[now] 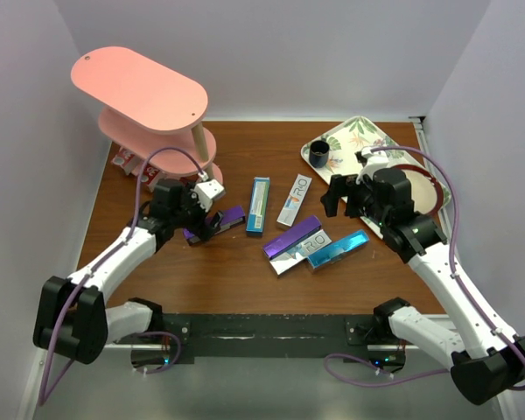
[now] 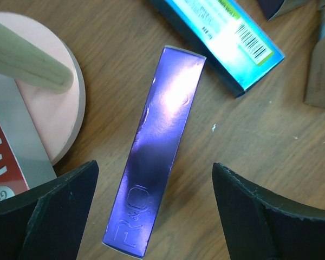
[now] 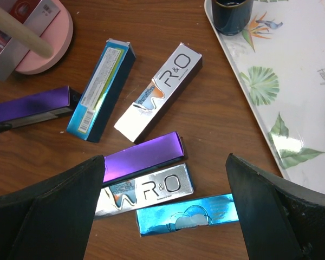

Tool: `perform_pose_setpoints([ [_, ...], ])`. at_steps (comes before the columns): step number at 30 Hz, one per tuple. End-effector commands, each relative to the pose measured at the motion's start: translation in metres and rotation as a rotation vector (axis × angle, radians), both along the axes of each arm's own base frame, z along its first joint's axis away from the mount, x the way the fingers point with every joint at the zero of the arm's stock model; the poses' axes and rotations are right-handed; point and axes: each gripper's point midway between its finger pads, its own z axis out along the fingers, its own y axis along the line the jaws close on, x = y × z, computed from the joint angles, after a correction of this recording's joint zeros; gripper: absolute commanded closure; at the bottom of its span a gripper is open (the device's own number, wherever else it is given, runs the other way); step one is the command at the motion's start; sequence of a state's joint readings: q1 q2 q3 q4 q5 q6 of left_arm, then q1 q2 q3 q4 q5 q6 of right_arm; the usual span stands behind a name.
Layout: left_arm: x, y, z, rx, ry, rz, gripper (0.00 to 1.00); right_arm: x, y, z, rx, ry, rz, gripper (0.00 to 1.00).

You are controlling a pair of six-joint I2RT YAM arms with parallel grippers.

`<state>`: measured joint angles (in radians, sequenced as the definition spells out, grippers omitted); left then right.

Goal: Place and organize the toothpastes onto the shelf

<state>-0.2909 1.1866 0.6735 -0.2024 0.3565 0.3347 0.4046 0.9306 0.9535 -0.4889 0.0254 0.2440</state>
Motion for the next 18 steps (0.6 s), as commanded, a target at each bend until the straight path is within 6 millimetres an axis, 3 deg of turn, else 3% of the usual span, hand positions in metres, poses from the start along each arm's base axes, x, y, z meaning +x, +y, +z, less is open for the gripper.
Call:
perform_pose_setpoints([
  [1, 0.010, 0.005, -0.004, 0.085, -0.009, 0.028, 0.08, 0.003, 0.004, 0.006, 0.009, -0.032, 0.025, 0.02],
  [8, 0.012, 0.012, -0.018, 0.128, 0.027, 0.073, 0.08, 0.004, 0.004, 0.005, 0.009, -0.029, 0.024, 0.01],
  [15, -0.006, 0.001, -0.036, 0.164, 0.133, 0.055, 0.08, 0.003, 0.003, 0.005, 0.008, -0.031, 0.022, 0.01],
  [18, -0.009, -0.009, -0.029, 0.167, 0.122, 0.041, 0.08, 0.003, 0.003, 0.005, 0.008, -0.029, 0.023, 0.02],
])
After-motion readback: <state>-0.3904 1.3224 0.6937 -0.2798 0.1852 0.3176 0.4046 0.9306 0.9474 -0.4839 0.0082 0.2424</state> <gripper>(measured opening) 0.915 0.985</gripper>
